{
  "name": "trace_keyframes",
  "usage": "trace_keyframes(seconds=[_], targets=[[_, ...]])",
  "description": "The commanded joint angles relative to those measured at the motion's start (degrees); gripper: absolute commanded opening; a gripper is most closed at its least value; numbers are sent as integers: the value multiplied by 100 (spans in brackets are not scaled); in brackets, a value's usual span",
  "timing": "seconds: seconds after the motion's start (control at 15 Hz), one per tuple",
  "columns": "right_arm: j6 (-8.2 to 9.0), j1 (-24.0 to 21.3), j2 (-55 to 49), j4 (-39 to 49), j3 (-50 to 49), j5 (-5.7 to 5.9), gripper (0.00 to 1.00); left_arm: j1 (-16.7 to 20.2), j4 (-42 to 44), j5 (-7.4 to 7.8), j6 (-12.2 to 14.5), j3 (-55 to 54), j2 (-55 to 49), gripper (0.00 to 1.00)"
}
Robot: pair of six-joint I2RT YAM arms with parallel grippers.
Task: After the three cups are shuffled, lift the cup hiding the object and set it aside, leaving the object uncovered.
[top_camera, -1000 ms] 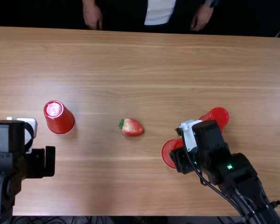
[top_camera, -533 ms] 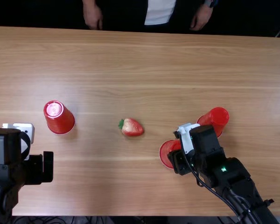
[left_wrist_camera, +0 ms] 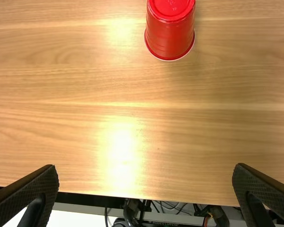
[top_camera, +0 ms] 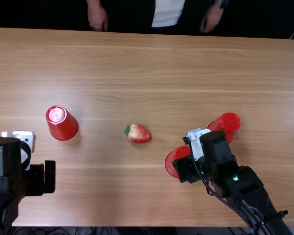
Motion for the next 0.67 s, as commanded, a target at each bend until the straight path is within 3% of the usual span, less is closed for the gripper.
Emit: trace_keyframes(seconds=[0.0,0.33,0.6], targets=[[5,-146,-367,23,417,20,100,-41,-2,26,3,-102,-45,100],[-48,-585,-877,-895,1313,41,100,-41,19,26,24,-129,-212,100],[-69,-1315,-1571,-1306,1322,83,100,-129,125,79,34,-164,-652,100]])
